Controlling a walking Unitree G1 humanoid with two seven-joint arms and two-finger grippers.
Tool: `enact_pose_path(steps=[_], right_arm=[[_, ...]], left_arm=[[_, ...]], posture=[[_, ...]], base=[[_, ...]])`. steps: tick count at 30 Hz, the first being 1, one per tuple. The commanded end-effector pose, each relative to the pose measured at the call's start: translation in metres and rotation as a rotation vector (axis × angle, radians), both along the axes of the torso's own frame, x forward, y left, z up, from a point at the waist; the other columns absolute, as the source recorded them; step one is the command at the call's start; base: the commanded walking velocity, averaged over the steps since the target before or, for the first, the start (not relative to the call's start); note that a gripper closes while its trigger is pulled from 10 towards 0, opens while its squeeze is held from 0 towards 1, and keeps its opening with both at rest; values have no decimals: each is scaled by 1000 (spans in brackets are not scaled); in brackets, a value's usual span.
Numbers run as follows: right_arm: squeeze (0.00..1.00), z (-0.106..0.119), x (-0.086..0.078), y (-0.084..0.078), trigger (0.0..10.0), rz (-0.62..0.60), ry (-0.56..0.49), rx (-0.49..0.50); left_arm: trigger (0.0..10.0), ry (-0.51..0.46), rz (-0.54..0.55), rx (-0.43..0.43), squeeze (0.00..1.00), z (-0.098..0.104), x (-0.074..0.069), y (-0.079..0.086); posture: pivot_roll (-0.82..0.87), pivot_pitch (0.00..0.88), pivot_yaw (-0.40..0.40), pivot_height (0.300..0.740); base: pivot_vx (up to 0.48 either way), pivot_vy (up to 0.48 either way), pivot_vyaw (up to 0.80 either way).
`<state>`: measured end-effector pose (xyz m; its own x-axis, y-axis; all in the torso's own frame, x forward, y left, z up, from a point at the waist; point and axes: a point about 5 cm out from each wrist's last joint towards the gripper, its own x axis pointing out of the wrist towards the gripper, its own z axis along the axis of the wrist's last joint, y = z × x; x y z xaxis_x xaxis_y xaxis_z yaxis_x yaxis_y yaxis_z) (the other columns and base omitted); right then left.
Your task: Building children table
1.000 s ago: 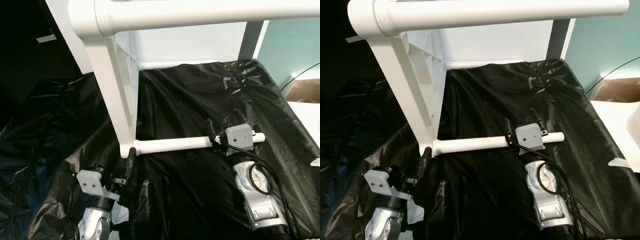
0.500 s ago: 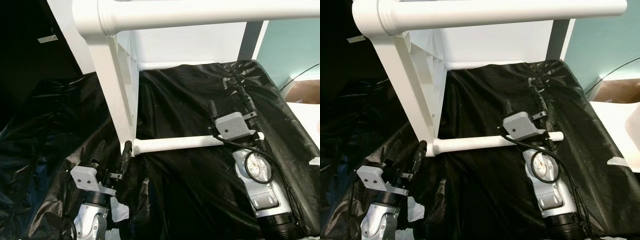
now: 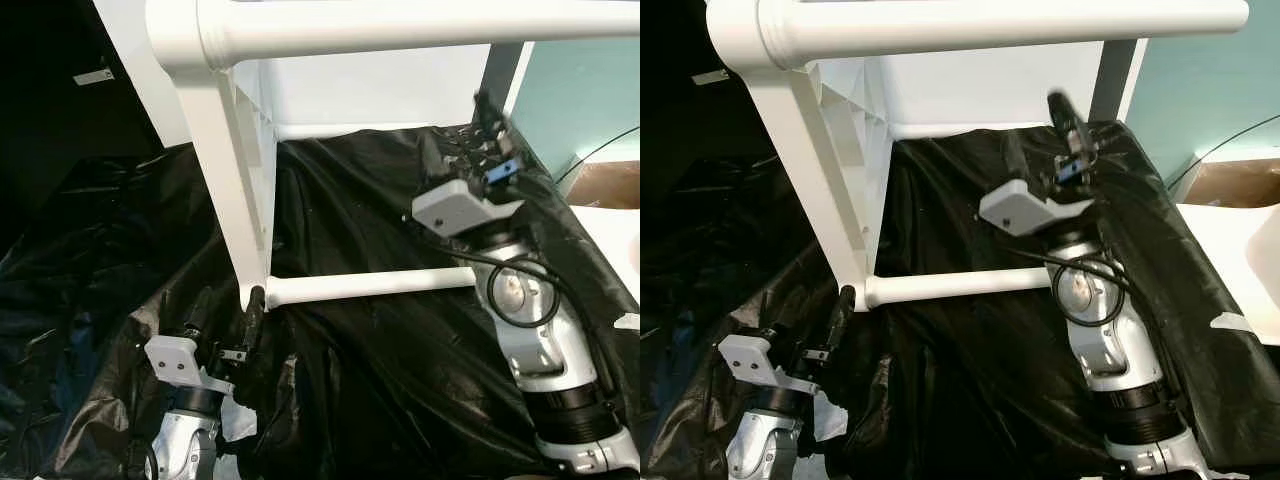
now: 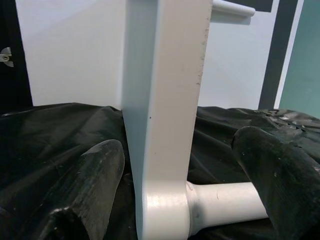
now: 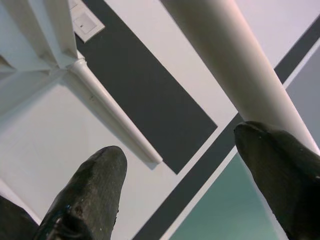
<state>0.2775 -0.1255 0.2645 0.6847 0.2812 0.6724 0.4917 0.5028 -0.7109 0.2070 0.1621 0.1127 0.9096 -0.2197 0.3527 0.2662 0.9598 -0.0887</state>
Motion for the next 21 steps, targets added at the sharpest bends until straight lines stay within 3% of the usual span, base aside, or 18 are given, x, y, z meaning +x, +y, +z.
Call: enact_pose_path(steps=[1,5,15,21], right_arm=[[0,9,-2,3,10000,-5,-53,-22],[0,25,-3,4,10000,-29,-120,-42],[0,40,0,8,10000,-27,-171,-75],[0,56,15,13,10000,-46,-168,-105]], left_arm=[[10000,47,97,-24,0,-5,2,5],[10000,51,91,-21,0,-6,2,5],[10000,60,80,-17,0,-8,3,4],[10000,64,73,-16,0,-10,5,2]], posture=[[1,0,80,740],[1,0,80,740],[-16,0,101,740],[-19,0,100,740]], base=[[0,0,0],[0,0,0],[0,0,0],[0,0,0]])
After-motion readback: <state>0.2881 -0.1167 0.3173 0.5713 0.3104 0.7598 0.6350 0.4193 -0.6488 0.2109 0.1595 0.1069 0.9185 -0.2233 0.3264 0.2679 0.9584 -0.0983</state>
